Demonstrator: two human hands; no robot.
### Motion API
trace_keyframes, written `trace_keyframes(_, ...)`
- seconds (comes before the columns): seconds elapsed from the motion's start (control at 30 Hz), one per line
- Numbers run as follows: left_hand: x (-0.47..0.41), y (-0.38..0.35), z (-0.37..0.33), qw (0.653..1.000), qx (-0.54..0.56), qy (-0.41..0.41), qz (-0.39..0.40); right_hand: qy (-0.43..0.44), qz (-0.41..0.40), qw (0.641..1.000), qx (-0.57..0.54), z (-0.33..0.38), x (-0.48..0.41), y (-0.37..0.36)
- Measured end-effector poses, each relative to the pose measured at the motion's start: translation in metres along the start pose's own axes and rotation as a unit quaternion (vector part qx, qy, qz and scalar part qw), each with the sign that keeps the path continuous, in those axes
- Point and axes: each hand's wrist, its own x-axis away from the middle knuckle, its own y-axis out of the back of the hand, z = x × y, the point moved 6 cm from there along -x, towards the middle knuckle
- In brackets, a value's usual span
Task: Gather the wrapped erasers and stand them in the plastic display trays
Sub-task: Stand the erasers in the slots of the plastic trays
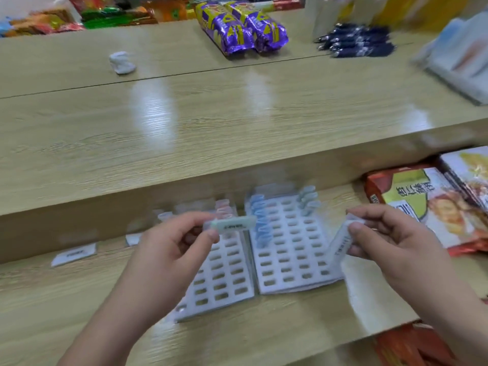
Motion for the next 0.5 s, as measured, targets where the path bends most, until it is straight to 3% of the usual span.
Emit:
trace_keyframes(0.23, -0.007, -0.026, -0.014, 0.999, 0.005, 0.001, -0.034, 0.006, 0.014, 1.000, 0.007, -0.007, -0.008, 0.007)
trace_keyframes(0.5, -0.034, -0.076, -0.040, 0.990, -0.109, -0.070, -0.049, 0.028, 0.002, 1.000, 0.008, -0.012, -0.014, 0.020)
